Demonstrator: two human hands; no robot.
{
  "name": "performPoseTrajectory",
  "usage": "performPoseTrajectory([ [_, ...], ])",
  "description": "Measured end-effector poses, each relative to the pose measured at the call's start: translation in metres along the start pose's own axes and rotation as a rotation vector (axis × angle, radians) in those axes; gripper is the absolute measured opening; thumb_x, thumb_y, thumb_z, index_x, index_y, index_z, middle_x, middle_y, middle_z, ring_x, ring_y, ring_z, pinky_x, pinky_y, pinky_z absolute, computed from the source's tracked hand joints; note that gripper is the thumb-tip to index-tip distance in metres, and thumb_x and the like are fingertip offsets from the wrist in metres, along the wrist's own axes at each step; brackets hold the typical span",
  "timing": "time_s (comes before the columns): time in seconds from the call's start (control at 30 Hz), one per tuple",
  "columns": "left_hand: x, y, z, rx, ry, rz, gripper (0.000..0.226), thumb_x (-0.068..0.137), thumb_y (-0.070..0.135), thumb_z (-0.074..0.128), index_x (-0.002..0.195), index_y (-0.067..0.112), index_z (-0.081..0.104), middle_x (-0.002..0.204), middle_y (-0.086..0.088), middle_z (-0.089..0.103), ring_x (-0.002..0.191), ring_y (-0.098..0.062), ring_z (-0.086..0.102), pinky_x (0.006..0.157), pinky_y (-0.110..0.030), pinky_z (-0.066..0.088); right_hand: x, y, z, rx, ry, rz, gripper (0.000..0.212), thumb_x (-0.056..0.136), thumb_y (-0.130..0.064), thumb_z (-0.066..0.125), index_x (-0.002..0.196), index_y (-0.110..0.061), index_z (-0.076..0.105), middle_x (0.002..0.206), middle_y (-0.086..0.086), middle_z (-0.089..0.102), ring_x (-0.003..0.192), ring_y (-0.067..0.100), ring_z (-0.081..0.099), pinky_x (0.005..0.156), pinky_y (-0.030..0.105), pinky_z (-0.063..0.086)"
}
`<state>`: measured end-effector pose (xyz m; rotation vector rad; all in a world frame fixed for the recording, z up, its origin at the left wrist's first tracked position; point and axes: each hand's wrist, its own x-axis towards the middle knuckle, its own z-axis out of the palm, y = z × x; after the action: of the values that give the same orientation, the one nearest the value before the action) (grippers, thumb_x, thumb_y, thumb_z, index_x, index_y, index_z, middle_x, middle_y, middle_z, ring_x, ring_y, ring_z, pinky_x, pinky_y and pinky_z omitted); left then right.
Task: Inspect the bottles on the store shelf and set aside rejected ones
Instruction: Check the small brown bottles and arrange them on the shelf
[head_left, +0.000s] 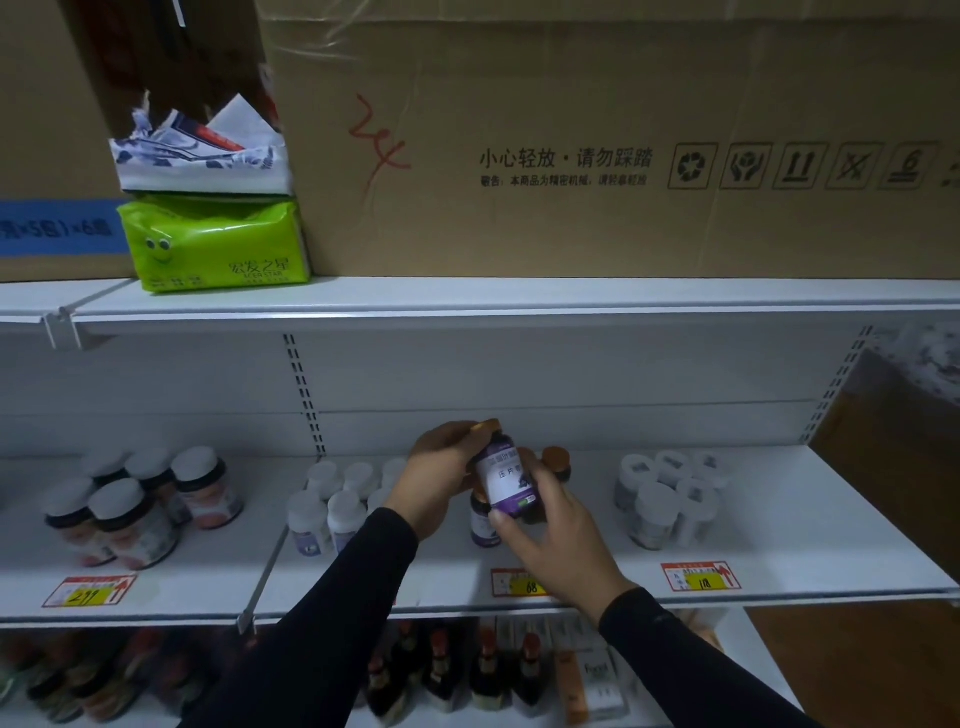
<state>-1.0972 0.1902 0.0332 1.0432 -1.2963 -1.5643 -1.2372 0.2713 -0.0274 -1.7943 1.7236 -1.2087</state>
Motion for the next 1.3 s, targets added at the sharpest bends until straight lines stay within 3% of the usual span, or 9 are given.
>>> performPoseTrajectory([
  [0.13,-0.001,0.001,0.000,-0.023,0.025,0.004,0.022,0.090,0.023,0.066,0.106,0.008,0.070,0.101,-0.009,0.075,0.085,-0.019,0.070,0.070,-0.025,0.053,0.001,-0.006,0.001,-0.001,0.055,-0.024,0.067,0.079,-0.049,0.072,0.137,-0.035,0.040,0.122,-0.011,0.045,0.109,0.005,0.054,0.095,0.028,0.050],
  [0.3,-0.001,-0.001,-0.003,-0.016,0.051,-0.001,0.042,0.082,0.033,0.075,0.112,0.006,0.063,0.107,-0.014,0.072,0.095,-0.027,0.070,0.079,-0.034,0.056,-0.001,-0.009,0.003,-0.001,0.036,-0.032,0.057,0.088,-0.040,0.066,0.139,-0.030,0.042,0.120,-0.009,0.046,0.108,0.005,0.054,0.096,0.029,0.049],
  [0.47,-0.004,-0.001,-0.005,-0.022,0.018,0.010,0.026,0.092,0.023,0.064,0.112,0.006,0.065,0.107,-0.013,0.072,0.096,-0.027,0.069,0.076,-0.033,0.055,-0.003,-0.006,0.004,0.031,0.000,-0.014,0.056,0.092,-0.044,0.055,0.143,-0.032,0.038,0.126,-0.008,0.047,0.116,0.009,0.053,0.099,0.037,0.049],
  [0.67,-0.004,-0.003,-0.002,-0.027,0.067,0.008,0.027,0.089,0.026,0.068,0.105,0.005,0.068,0.102,-0.015,0.073,0.090,-0.026,0.069,0.076,-0.032,0.057,-0.001,-0.005,0.005,0.032,0.045,-0.004,0.062,0.082,-0.042,0.072,0.135,-0.032,0.043,0.123,-0.010,0.043,0.110,0.007,0.055,0.097,0.032,0.050],
  [0.87,-0.005,0.001,-0.005,-0.073,0.038,-0.021,0.032,0.089,0.028,0.069,0.108,0.003,0.065,0.099,-0.011,0.074,0.089,-0.027,0.071,0.082,-0.036,0.057,-0.003,0.001,0.005,0.134,0.060,0.065,0.052,0.090,-0.053,0.051,0.138,-0.035,0.043,0.130,-0.006,0.058,0.117,0.009,0.057,0.098,0.039,0.050],
  [0.97,-0.003,0.001,-0.005,-0.055,0.065,-0.001,0.038,0.086,0.030,0.073,0.111,0.003,0.062,0.105,-0.014,0.073,0.095,-0.030,0.071,0.082,-0.038,0.059,0.000,0.002,0.007,0.170,0.091,0.080,0.059,0.084,-0.057,0.060,0.137,-0.037,0.043,0.131,-0.005,0.055,0.117,0.011,0.057,0.098,0.041,0.050],
  [1.1,-0.005,0.003,-0.004,-0.009,0.097,0.044,0.029,0.091,0.029,0.066,0.112,0.009,0.062,0.103,-0.009,0.072,0.092,-0.023,0.070,0.067,-0.026,0.054,0.003,0.004,0.009,0.214,0.102,0.102,0.062,0.074,-0.053,0.071,0.128,-0.046,0.042,0.127,-0.008,0.054,0.113,0.015,0.060,0.095,0.043,0.052],
  [1.3,-0.006,0.008,-0.005,-0.010,0.008,0.049,0.018,0.094,0.023,0.061,0.109,0.014,0.067,0.105,-0.005,0.074,0.098,-0.023,0.070,0.086,-0.038,0.056,0.004,0.004,0.005,0.241,0.071,0.125,0.056,0.087,-0.054,0.060,0.136,-0.031,0.046,0.120,-0.010,0.064,0.108,0.004,0.063,0.092,0.037,0.054],
])
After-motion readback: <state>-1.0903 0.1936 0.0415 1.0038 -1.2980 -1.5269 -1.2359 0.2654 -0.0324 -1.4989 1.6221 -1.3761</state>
